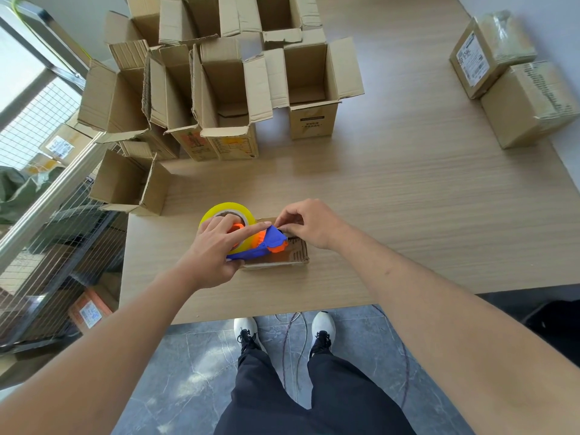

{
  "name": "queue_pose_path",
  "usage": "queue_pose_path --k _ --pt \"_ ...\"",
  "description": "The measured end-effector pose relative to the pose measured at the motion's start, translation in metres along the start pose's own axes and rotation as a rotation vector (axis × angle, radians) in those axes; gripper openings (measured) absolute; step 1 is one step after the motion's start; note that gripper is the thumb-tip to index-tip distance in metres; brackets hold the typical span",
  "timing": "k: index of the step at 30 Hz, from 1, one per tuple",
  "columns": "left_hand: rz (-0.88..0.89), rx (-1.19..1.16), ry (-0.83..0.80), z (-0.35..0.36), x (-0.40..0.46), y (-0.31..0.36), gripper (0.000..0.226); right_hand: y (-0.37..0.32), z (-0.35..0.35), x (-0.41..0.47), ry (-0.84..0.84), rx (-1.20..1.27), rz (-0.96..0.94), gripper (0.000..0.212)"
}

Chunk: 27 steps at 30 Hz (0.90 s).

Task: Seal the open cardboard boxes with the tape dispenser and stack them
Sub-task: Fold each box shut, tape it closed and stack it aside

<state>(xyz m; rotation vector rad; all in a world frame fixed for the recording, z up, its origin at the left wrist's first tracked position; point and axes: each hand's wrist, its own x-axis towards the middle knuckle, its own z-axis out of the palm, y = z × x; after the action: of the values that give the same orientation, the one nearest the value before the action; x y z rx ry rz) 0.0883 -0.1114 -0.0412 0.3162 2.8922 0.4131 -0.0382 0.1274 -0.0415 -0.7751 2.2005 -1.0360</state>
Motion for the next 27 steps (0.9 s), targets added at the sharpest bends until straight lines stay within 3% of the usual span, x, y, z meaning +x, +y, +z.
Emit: queue_pose_path --k 13,18,27 --pt "0.036 0.151 0.053 0.002 -0.019 0.005 0.088 -0.003 0.018 -0.013 0.216 -0.141 -0.066 0.016" --pt "0.044 0.149 0.053 0.003 -0.022 0.002 0.085 0.003 0.028 -0.028 0.345 -0.103 0.015 0.012" --pt "0.068 0.128 -0.029 0.001 -0.018 -0.005 0.09 0.016 0.019 -0.063 0.419 -0.072 0.134 0.01"
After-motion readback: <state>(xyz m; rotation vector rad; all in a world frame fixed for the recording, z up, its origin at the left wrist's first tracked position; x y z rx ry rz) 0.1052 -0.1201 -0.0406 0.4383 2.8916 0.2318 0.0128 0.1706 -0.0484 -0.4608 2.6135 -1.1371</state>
